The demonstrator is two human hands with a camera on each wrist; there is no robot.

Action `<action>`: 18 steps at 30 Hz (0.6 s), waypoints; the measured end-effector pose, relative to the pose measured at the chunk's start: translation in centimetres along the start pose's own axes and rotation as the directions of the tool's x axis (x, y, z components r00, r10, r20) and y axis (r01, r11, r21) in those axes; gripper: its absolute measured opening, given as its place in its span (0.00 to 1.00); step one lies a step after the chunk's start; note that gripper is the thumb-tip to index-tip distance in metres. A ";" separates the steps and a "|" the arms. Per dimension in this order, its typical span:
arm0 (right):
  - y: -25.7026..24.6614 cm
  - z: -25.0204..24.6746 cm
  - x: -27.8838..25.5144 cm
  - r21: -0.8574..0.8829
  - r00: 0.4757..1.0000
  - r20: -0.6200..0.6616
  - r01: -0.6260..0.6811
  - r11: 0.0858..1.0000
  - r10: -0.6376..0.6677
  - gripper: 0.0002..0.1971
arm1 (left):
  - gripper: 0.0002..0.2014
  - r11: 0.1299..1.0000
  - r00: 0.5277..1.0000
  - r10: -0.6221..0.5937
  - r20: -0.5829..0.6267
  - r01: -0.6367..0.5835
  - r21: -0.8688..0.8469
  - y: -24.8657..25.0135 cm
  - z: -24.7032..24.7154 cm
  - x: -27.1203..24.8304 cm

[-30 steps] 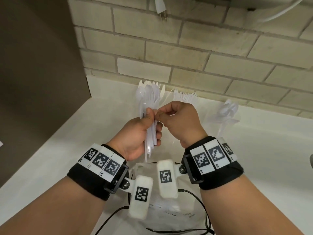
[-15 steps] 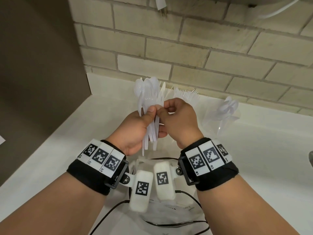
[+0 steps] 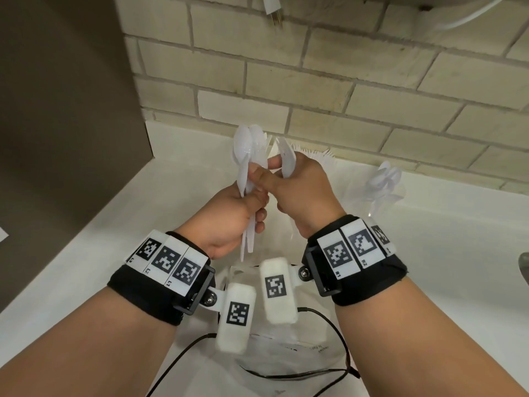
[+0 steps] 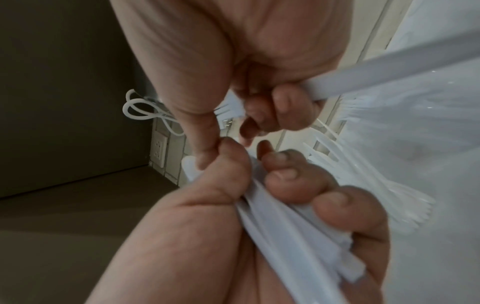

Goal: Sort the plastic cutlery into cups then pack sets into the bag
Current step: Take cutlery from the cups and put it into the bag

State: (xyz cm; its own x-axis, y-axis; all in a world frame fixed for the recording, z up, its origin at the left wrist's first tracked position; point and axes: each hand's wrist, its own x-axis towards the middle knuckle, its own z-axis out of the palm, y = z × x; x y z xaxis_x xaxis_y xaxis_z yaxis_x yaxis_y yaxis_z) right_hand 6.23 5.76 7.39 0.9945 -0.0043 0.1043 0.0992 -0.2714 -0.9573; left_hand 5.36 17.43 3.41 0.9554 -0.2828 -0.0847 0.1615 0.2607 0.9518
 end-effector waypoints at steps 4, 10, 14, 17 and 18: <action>0.1 0.2 0.1 0.082 0.999 0.035 -0.012 0.997 0.009 0.12 | 0.16 0.994 0.998 -0.009 0.069 0.017 -0.105 -0.3 -0.1 -0.2; -0.4 -0.3 -0.1 0.268 0.994 -0.077 -0.059 0.962 0.082 0.06 | 0.13 0.991 0.995 -0.026 -0.092 0.014 -0.135 0.0 -0.1 -0.3; -1.1 -1.3 -0.1 0.328 0.987 -0.151 -0.001 0.945 0.053 0.08 | 0.09 0.695 0.953 0.242 -0.183 -0.039 0.718 -0.1 -0.8 -0.1; -1.2 -1.7 -0.2 0.259 0.988 -0.149 0.010 0.966 0.030 0.14 | 0.08 0.396 0.924 0.355 -0.144 -0.009 0.918 -0.4 -1.3 -0.1; -1.2 -1.7 -0.3 0.251 0.989 -0.145 0.010 0.968 0.027 0.16 | 0.08 0.369 0.915 0.374 -0.152 0.003 0.929 -0.4 -1.4 -0.1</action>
State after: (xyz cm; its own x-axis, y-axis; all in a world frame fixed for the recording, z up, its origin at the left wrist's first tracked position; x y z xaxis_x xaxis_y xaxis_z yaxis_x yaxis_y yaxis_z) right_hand 5.77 4.45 8.95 0.9817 -0.1510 0.1160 0.1141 -0.0216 -0.9932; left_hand 5.51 18.64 2.61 0.9720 -0.0211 0.2342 -0.1672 -0.7624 0.6252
